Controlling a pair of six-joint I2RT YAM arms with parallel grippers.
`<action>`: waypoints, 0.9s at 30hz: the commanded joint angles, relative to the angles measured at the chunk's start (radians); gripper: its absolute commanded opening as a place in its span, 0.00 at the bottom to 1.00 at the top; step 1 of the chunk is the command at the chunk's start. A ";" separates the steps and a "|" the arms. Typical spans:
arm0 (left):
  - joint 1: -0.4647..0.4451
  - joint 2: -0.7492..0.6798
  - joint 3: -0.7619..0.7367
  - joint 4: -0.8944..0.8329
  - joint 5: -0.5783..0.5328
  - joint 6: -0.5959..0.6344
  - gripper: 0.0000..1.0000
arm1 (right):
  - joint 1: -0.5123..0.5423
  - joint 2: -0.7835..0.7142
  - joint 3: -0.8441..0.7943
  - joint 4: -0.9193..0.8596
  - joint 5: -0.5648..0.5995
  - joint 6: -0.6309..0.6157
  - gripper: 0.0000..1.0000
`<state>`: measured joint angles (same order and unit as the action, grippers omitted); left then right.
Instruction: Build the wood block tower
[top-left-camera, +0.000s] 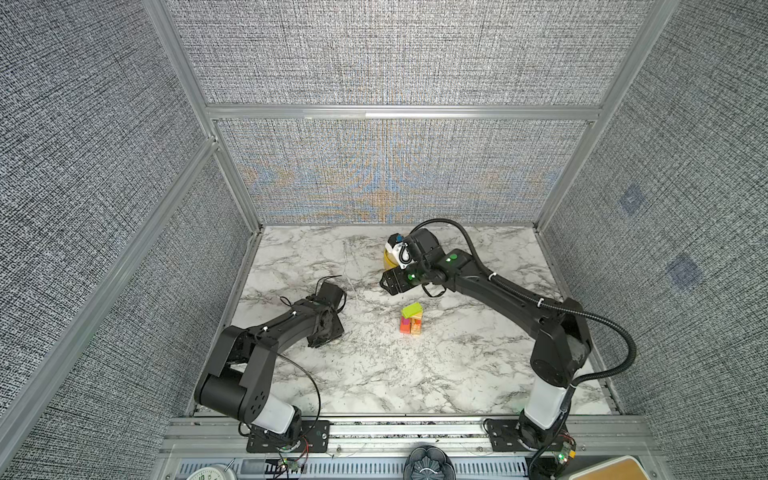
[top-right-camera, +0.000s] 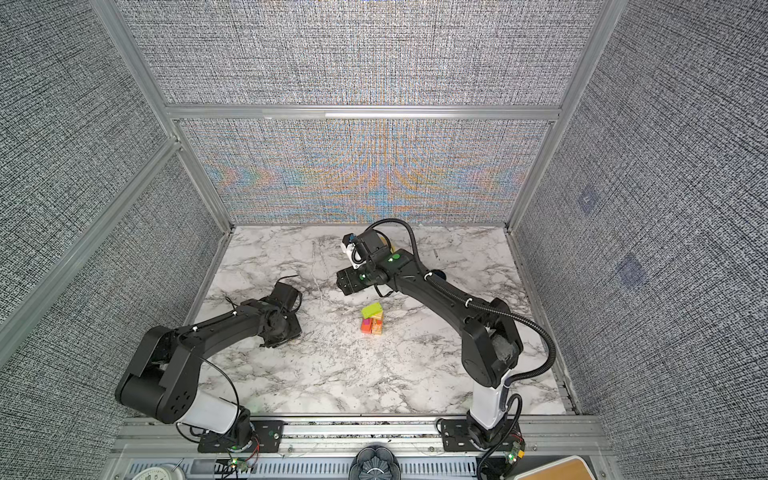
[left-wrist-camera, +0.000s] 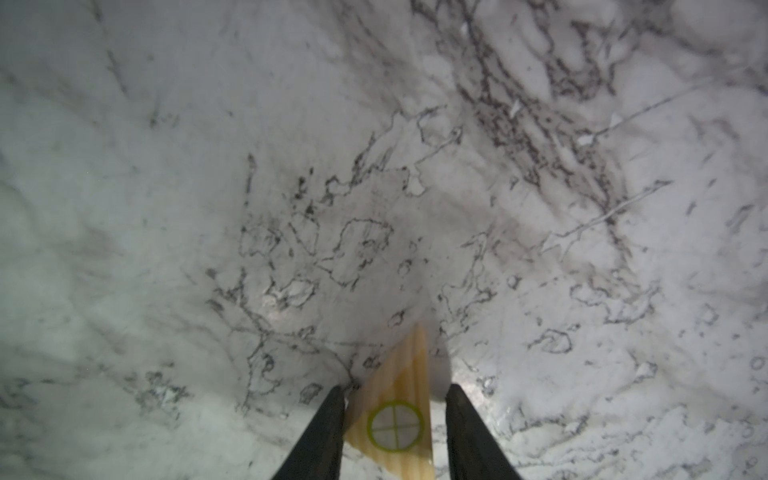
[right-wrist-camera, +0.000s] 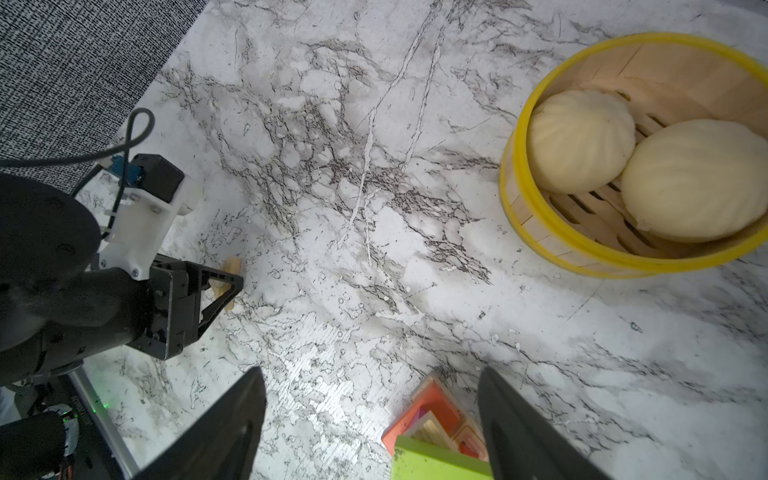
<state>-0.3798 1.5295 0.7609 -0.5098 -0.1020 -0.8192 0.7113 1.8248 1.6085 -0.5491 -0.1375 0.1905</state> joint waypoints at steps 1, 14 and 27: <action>0.002 0.014 -0.004 0.014 0.038 0.005 0.38 | 0.002 -0.011 -0.003 0.011 0.005 0.006 0.82; 0.001 0.031 0.076 -0.009 0.090 0.080 0.25 | -0.013 -0.011 -0.013 0.014 -0.003 0.017 0.82; -0.068 0.170 0.426 -0.359 -0.092 0.274 0.20 | -0.105 -0.045 -0.064 0.054 -0.107 0.051 0.82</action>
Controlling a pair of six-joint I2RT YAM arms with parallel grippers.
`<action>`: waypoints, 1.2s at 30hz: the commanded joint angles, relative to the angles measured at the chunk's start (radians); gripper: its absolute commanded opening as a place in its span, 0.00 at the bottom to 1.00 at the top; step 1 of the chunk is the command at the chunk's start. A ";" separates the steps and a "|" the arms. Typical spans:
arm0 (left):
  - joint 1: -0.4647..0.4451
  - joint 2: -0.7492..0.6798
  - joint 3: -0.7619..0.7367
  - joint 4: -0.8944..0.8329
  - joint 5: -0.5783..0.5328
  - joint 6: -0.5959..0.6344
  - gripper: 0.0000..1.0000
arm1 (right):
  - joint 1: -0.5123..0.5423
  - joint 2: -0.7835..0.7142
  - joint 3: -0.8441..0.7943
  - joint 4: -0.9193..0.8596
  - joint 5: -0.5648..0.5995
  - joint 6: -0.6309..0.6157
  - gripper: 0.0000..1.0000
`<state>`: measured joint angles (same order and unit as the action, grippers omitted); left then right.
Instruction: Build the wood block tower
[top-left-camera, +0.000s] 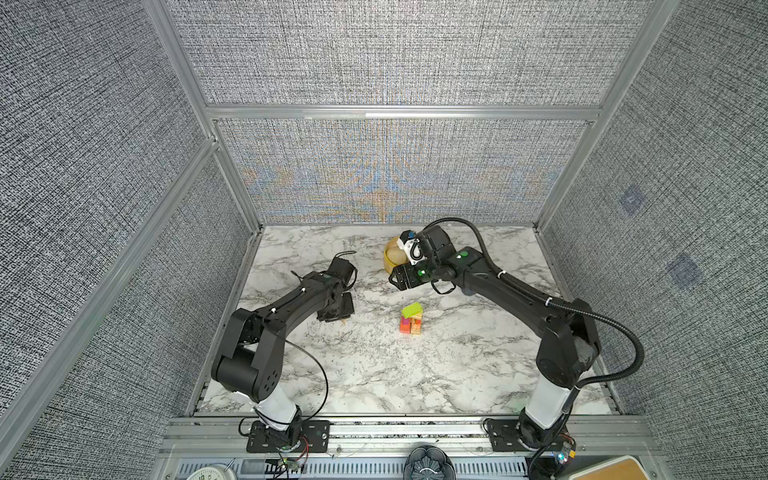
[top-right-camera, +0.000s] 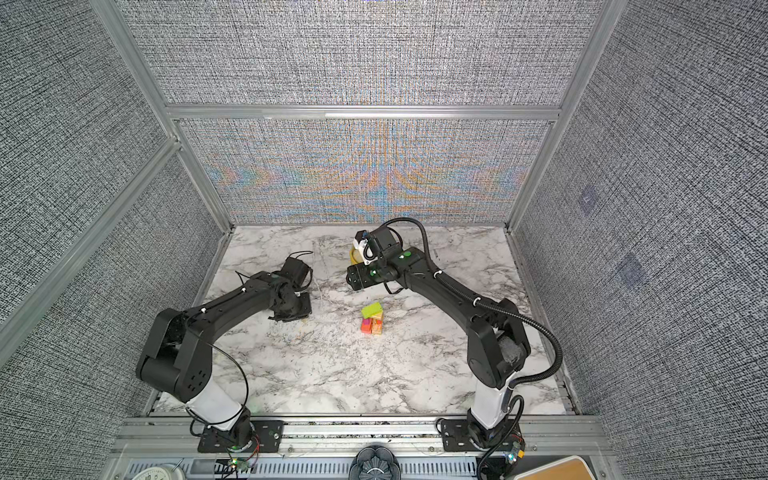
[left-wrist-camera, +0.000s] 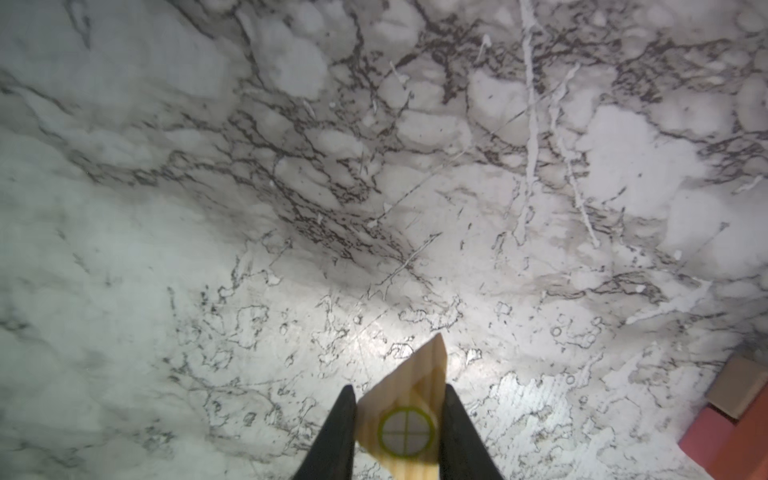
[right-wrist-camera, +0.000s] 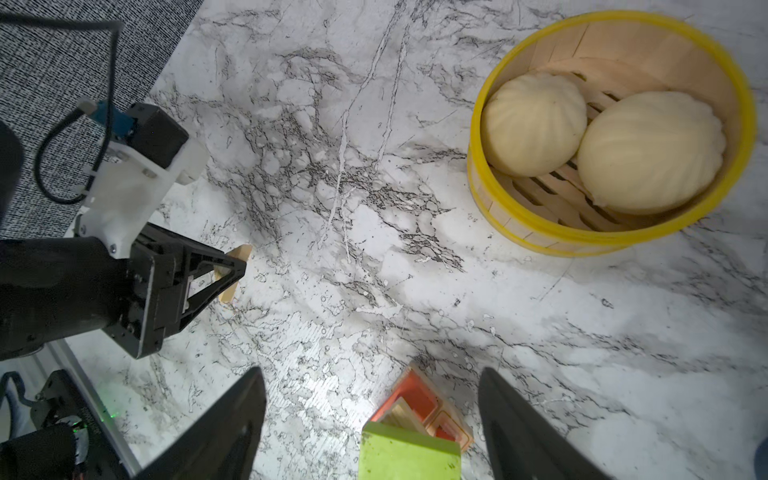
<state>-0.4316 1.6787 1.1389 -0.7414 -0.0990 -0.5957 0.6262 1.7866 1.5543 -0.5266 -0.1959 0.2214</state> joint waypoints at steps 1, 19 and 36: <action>-0.024 0.030 0.068 -0.146 -0.116 0.054 0.20 | -0.031 -0.007 -0.015 0.038 -0.065 0.025 0.82; -0.191 0.461 0.455 -0.500 -0.609 0.015 0.19 | -0.116 -0.053 -0.071 0.081 -0.146 0.060 0.82; -0.211 0.491 0.412 -0.347 -0.498 0.040 0.37 | -0.116 -0.043 -0.076 0.077 -0.140 0.061 0.82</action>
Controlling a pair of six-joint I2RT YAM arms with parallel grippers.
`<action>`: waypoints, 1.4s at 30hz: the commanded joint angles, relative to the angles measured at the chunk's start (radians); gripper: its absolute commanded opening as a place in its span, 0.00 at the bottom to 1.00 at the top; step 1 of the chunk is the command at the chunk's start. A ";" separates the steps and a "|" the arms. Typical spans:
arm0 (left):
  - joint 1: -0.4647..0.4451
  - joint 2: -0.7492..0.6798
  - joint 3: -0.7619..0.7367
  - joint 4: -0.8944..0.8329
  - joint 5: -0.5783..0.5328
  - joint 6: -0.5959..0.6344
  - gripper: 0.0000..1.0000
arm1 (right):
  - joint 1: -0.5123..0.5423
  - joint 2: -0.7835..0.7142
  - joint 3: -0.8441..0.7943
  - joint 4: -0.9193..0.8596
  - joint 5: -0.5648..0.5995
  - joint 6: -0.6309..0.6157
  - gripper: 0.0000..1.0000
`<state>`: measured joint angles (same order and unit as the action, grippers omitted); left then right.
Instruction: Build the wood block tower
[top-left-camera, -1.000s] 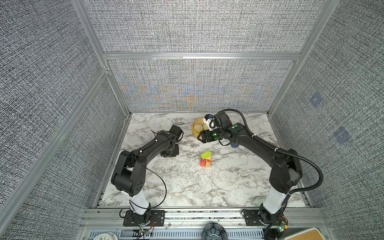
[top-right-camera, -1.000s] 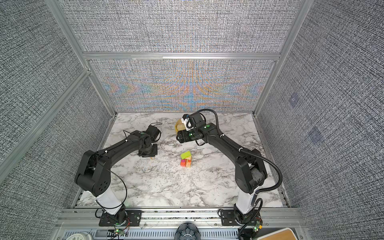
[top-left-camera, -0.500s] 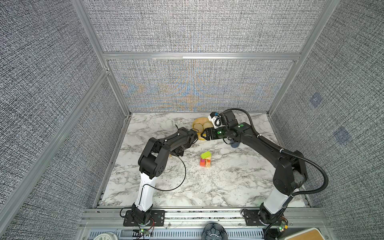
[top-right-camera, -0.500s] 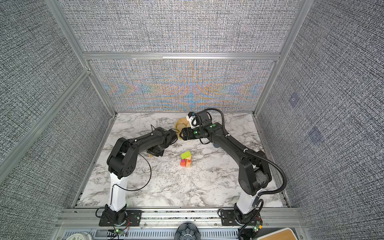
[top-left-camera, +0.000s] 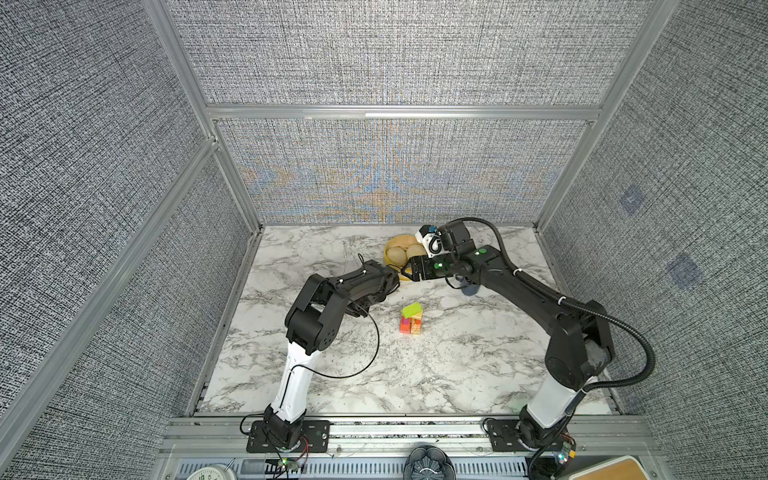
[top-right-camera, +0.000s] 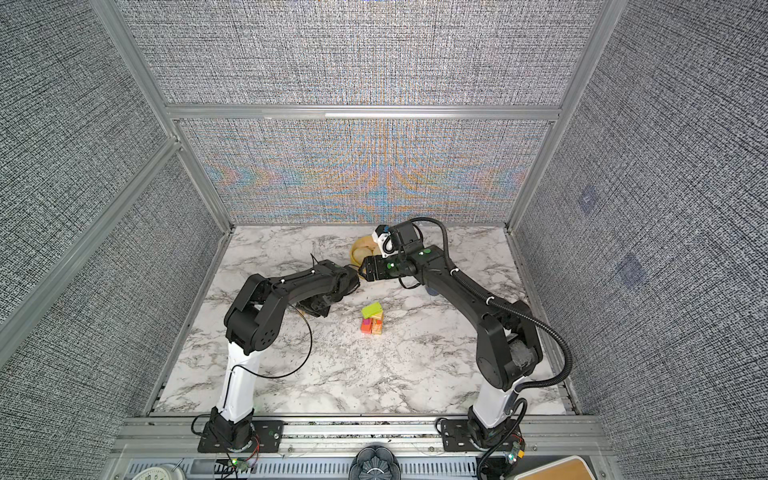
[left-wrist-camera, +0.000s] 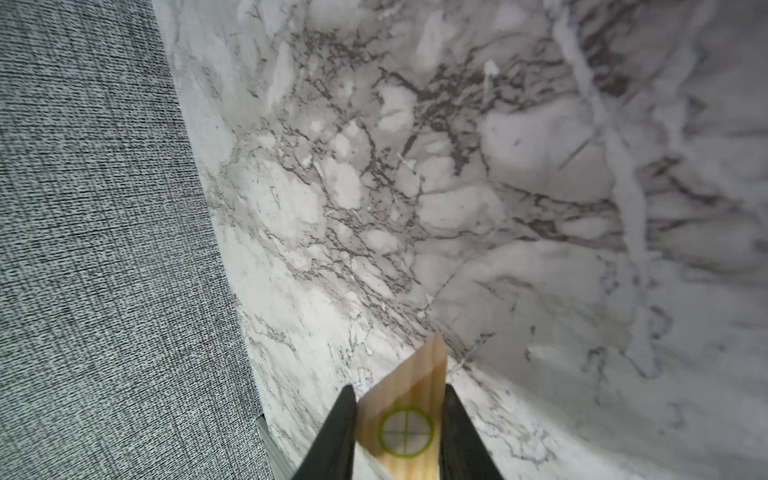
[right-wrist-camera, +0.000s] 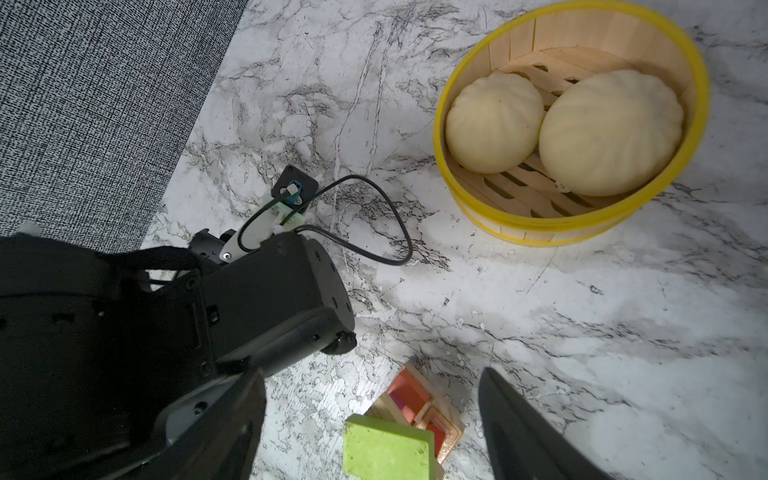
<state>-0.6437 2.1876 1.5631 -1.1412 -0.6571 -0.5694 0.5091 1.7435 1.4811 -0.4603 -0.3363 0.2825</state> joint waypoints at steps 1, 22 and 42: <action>0.001 -0.023 -0.017 0.064 0.077 0.016 0.39 | 0.000 0.000 -0.004 0.011 0.000 -0.001 0.82; 0.184 -0.443 -0.381 0.445 0.635 -0.047 0.46 | 0.000 -0.012 -0.009 0.008 0.005 0.000 0.82; 0.379 -0.438 -0.503 0.579 0.799 -0.043 0.47 | 0.022 -0.008 -0.002 0.008 0.009 -0.006 0.82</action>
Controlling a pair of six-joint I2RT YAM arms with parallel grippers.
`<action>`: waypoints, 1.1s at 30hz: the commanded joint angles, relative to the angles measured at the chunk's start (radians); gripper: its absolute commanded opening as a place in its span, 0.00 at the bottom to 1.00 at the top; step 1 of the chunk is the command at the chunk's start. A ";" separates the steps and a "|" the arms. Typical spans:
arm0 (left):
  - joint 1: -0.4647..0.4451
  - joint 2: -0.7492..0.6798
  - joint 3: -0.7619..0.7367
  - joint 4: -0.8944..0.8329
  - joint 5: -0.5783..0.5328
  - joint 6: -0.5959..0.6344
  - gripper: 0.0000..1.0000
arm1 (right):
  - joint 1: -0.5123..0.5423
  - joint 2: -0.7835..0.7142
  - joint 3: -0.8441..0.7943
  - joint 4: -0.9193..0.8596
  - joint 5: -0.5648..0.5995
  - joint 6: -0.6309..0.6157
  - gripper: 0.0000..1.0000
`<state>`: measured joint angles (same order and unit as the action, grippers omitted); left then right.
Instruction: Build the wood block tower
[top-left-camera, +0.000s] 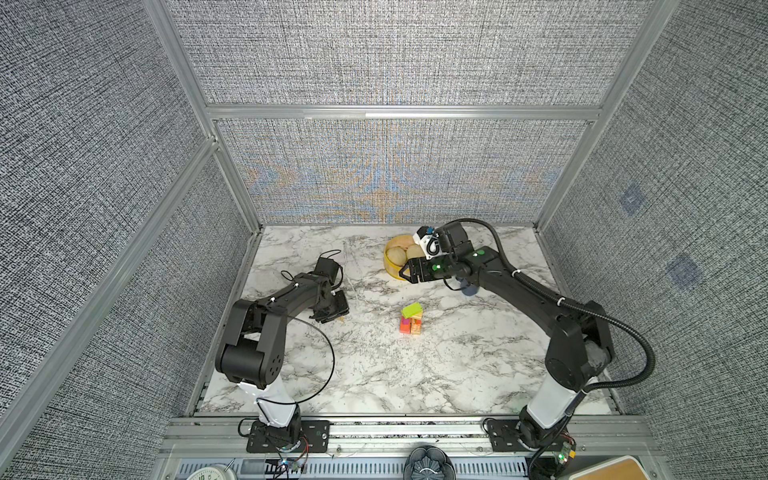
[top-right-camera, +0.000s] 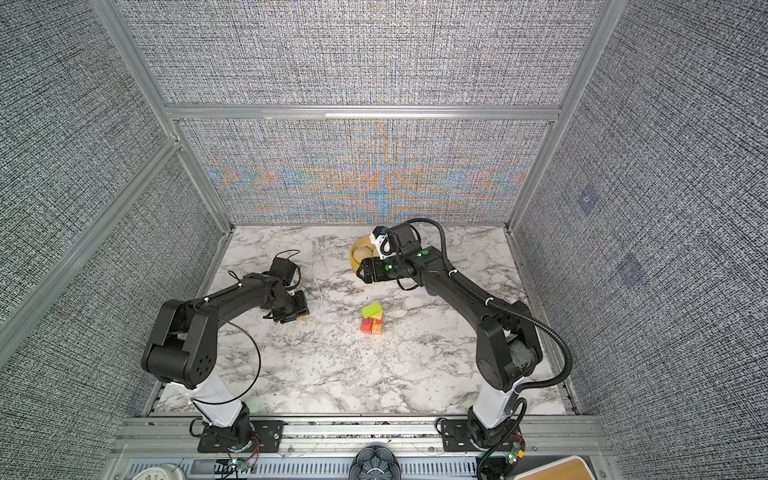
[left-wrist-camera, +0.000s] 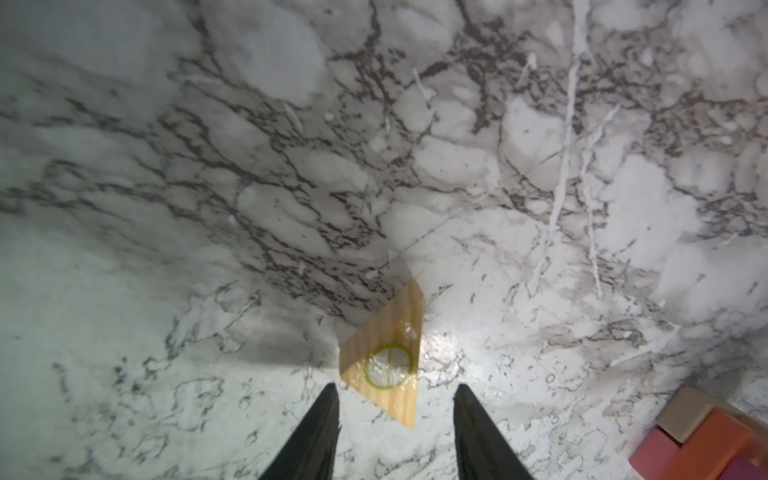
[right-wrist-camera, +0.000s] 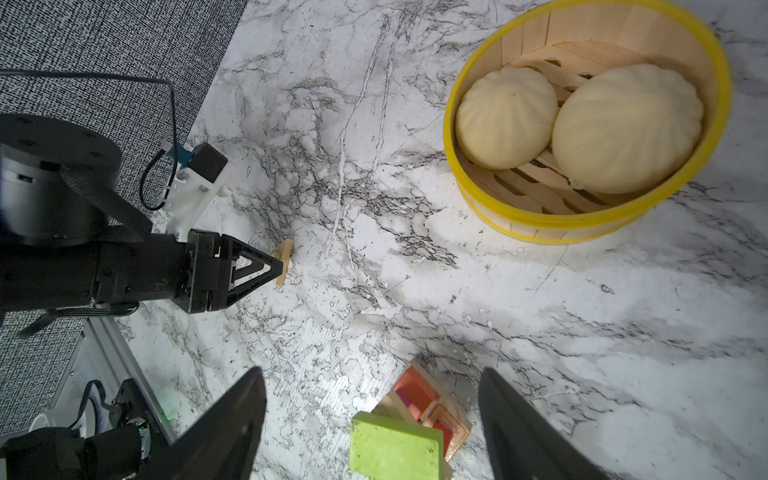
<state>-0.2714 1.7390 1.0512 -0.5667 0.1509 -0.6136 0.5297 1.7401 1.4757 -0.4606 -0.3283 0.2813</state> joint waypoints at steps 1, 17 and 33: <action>0.011 0.017 0.014 -0.006 -0.019 0.004 0.47 | 0.002 -0.003 0.003 0.008 0.002 -0.007 0.82; 0.014 0.106 0.080 -0.045 -0.061 0.030 0.38 | 0.004 0.007 0.014 0.007 0.002 -0.011 0.82; -0.044 0.115 0.145 -0.159 -0.171 0.060 0.45 | 0.006 0.007 0.007 0.012 0.000 -0.008 0.82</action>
<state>-0.3122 1.8629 1.1919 -0.6827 0.0216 -0.5667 0.5346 1.7493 1.4792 -0.4603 -0.3248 0.2783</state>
